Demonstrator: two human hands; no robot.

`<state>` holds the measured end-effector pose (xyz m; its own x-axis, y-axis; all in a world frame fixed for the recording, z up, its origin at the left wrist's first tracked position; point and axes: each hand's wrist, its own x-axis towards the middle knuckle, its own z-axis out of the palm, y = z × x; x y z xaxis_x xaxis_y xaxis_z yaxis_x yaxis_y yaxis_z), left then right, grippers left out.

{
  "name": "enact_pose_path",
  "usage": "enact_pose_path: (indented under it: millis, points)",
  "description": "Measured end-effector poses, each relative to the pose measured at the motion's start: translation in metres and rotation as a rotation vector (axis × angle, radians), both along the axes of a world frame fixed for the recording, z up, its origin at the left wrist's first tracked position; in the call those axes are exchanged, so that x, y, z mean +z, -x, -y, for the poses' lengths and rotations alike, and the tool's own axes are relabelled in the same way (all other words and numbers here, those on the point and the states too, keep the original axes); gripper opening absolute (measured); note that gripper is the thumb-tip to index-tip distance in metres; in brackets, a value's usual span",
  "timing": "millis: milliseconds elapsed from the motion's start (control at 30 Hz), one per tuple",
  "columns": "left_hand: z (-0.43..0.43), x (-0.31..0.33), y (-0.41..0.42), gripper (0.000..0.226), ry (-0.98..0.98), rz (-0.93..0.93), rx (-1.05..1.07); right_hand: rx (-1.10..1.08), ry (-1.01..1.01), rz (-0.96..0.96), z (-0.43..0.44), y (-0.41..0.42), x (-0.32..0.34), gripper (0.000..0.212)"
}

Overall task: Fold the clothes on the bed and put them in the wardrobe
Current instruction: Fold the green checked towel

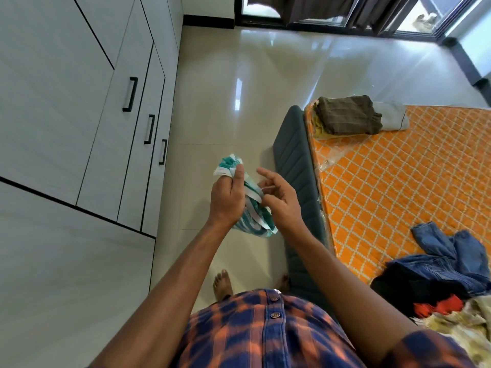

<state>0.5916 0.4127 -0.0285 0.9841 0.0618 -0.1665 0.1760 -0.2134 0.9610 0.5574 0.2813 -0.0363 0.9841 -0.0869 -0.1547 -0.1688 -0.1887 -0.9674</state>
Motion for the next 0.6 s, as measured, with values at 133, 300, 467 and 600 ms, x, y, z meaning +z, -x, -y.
enact_pose_path:
  millis: [133,300,467,600]
  points:
    - [0.004,0.019,-0.010,0.038,0.112,0.013,0.049,-0.059,0.229,-0.197,0.026,0.026,-0.060,0.048]
    - [0.016,0.046,-0.021,0.032,0.294,-0.013,0.138,-0.189,0.350,-0.488,0.021,0.027,-0.092,0.033]
    - [0.002,0.046,-0.036,0.028,0.392,-0.080,0.325,-0.559,-0.047,-0.779,0.020,0.015,-0.099,0.017]
    - [-0.043,0.001,-0.041,0.036,0.349,-0.224,0.594,-0.827,-0.160,-0.636,0.050,-0.002,-0.076,0.013]
